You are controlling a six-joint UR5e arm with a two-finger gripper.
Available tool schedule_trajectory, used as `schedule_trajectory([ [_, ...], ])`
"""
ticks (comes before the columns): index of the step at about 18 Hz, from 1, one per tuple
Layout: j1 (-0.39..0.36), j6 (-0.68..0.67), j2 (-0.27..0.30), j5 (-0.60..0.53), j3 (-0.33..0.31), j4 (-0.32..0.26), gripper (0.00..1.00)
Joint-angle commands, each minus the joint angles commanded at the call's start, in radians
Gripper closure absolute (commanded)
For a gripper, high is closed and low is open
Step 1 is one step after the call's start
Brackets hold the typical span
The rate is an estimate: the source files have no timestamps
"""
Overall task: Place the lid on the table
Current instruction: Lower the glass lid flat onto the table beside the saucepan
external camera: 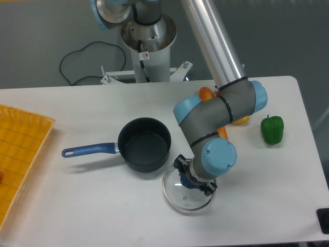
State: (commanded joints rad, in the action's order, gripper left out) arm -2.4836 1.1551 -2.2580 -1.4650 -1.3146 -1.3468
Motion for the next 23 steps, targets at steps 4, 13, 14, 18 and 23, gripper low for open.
schedule_trajectory([
  [4, 0.002, -0.002, -0.006, -0.002, 0.0, 0.0, 0.48],
  [13, 0.003, -0.002, -0.011, -0.002, -0.002, 0.002, 0.48],
  [14, 0.006, -0.002, -0.011, -0.002, -0.002, 0.002, 0.48],
  [18, 0.008, -0.002, -0.017, -0.002, -0.002, 0.002, 0.47],
  [23, 0.008, -0.002, -0.018, -0.003, -0.006, 0.002, 0.43],
])
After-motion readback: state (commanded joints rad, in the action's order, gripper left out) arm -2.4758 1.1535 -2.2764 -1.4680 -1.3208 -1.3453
